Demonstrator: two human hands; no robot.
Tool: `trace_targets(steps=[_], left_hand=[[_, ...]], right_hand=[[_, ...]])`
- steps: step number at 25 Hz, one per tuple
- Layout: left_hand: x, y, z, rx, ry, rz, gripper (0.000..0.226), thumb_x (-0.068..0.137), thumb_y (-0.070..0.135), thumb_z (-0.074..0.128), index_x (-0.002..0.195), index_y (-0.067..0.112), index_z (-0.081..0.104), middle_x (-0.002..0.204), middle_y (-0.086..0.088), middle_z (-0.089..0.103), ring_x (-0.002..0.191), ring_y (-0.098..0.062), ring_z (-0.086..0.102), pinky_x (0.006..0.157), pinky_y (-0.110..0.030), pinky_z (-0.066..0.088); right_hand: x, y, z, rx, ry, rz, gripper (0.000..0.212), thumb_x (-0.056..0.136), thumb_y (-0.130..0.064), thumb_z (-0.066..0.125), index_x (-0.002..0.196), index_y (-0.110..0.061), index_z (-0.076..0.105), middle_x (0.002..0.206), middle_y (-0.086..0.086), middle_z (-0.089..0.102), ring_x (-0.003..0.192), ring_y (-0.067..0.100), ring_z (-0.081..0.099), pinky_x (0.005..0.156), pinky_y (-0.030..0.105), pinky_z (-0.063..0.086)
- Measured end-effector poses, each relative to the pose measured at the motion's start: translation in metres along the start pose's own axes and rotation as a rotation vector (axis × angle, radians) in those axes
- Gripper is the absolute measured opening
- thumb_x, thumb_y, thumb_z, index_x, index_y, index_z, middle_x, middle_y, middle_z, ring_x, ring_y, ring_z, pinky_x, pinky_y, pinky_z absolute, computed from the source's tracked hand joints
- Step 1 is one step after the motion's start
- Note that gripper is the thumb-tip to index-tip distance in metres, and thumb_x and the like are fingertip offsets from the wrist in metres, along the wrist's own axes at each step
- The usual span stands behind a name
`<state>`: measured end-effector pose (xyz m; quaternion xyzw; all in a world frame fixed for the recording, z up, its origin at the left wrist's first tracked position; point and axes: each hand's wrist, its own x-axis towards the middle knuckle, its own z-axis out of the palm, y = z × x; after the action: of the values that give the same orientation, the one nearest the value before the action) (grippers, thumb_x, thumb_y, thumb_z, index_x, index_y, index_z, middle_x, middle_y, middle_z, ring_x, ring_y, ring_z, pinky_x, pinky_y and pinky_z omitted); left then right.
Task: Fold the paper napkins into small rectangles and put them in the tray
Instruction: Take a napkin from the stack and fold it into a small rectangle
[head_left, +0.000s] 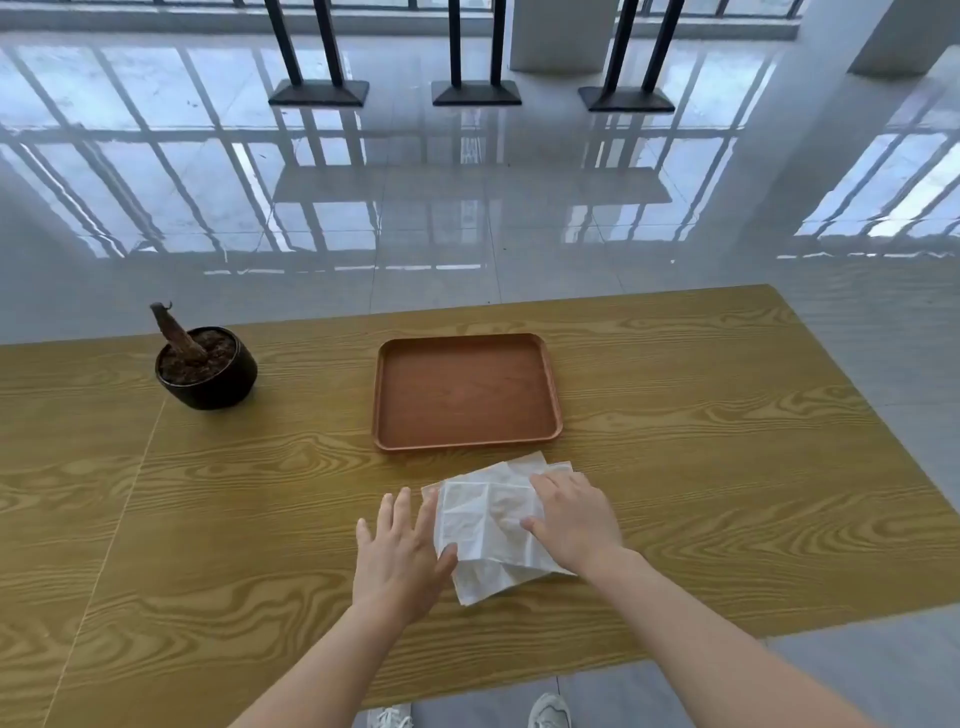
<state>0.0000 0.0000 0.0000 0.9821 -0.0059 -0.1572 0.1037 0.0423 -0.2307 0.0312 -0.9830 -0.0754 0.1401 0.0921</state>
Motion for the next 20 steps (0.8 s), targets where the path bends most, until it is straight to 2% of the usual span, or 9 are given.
trace_targets(steps=[5,10,15,20], left_hand=[[-0.004,-0.018,0.012,0.068,0.016,-0.072,0.076,0.093,0.068,0.025,0.156,0.031,0.008,0.166,-0.01,0.006,0.152,-0.032,-0.006,0.117,-0.066,0.008],[-0.012,-0.035,0.024,0.112,-0.053,-0.118,0.077,0.093,0.07,0.025,0.157,0.033,0.004,0.167,-0.01,-0.002,0.152,-0.034,-0.01,0.116,-0.068,0.009],[-0.016,-0.026,0.03,0.117,-0.058,-0.038,0.073,0.093,0.069,0.027,0.156,0.038,0.006,0.167,-0.009,-0.003,0.151,-0.033,-0.014,0.117,-0.067,0.005],[-0.012,-0.009,0.031,0.126,-0.069,0.029,0.069,0.095,0.066,0.028,0.155,0.038,0.008,0.167,-0.009,-0.001,0.152,-0.032,-0.014,0.117,-0.067,0.006]], right_hand=[[0.011,-0.001,0.013,-0.029,-0.016,-0.007,0.061,0.092,-0.051,0.059,0.143,-0.021,0.042,0.144,-0.003,0.05,0.132,0.021,0.043,0.102,0.035,0.042],[0.018,0.004,0.024,-0.072,-0.017,-0.033,0.066,0.09,-0.05,0.063,0.145,-0.021,0.039,0.145,-0.002,0.047,0.132,0.021,0.042,0.104,0.035,0.042],[0.024,0.009,0.035,-0.083,-0.057,-0.144,0.077,0.091,-0.047,0.063,0.154,-0.025,0.025,0.161,-0.006,0.03,0.147,0.019,0.025,0.121,0.039,0.025],[0.018,0.03,0.034,-0.102,-0.06,-0.153,0.074,0.092,-0.046,0.061,0.154,-0.024,0.027,0.16,-0.007,0.032,0.146,0.015,0.028,0.12,0.038,0.025]])
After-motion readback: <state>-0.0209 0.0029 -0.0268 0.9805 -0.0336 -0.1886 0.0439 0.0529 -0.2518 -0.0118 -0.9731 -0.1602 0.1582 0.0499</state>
